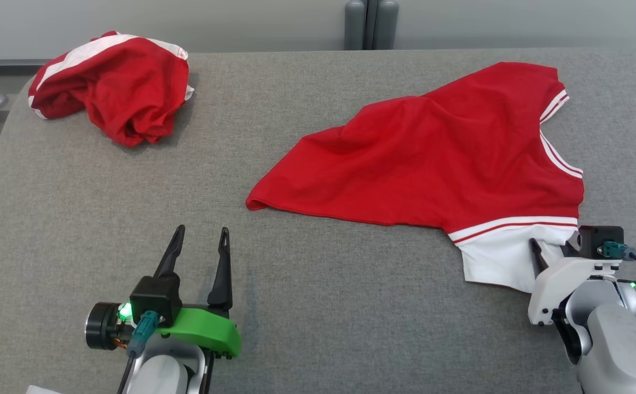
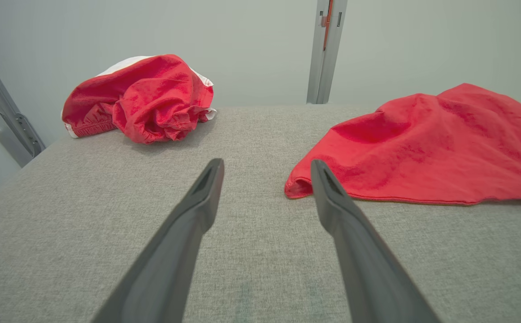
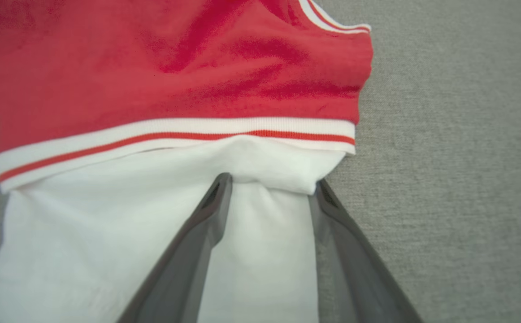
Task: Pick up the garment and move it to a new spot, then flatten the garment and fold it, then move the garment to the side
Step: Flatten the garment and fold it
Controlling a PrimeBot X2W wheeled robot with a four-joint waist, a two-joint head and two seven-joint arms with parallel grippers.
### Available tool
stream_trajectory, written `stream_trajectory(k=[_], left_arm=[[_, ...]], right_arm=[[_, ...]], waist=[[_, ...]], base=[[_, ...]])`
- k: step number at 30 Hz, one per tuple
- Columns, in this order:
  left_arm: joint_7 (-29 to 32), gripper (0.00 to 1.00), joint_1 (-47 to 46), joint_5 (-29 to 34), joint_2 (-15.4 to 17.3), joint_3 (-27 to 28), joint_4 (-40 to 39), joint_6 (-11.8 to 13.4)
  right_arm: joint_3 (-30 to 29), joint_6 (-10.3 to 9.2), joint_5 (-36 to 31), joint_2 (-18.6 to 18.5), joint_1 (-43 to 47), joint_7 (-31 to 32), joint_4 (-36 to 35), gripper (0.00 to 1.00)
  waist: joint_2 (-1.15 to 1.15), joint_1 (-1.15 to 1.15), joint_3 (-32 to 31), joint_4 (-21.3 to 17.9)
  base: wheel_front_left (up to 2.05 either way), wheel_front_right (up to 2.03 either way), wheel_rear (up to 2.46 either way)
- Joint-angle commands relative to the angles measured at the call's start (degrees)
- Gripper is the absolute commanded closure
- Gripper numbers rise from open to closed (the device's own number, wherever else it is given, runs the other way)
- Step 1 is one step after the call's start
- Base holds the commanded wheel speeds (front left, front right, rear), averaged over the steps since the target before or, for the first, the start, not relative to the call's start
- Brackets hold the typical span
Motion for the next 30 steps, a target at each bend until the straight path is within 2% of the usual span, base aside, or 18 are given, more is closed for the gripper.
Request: stream_trajectory(k=[1,10,14,15,24,30], left_arm=[[0.0,0.0,0.9,0.4,0.0,0.3,-0.2,-0.4],[0.0,0.0,2.0,1.2,-0.2,1.0,-0.4,-0.8],[0.0,0.0,2.2,1.1,-0.3,1.5,-0.6,-0.8],[0.0,0.0,2.2,1.2,-0.3,1.5,-0.6,-0.9],[0.0,0.0,1.9,-1.9,-0.4,0.5,-0.9,-0.8],[0.0,0.0,2.6,-4.1,-0.4,-1.0,-0.4,0.1]], right_arm=[[0.3,-0.1,0.9,-0.8,-0.4,-0.5,0.9,1.0],[-1.3,-0.1,3.1,-5.3,0.9,-5.1,3.4,1.0],[-2.8,-0.1,1.8,-5.5,1.6,-6.9,2.3,1.0],[-3.5,-0.1,1.3,-5.3,1.8,-7.7,1.9,0.02],[-6.0,-0.1,-1.2,0.1,4.2,-13.5,-7.4,0.0],[-3.8,-0.1,-1.5,2.7,7.3,-14.3,-14.7,0.0]], waist=[[0.0,0.0,-0.2,0.1],[0.0,0.0,-1.5,-1.5],[0.0,0.0,-1.4,-2.7],[0.0,0.0,-1.4,-2.9],[0.0,0.0,-3.4,-4.1],[0.0,0.0,-6.3,-4.0]], base=[[0.0,0.0,0.0],[0.0,0.0,0.0],[0.0,0.0,0.0],[0.0,0.0,0.0],[0.0,0.0,0.0],[0.0,0.0,0.0]])
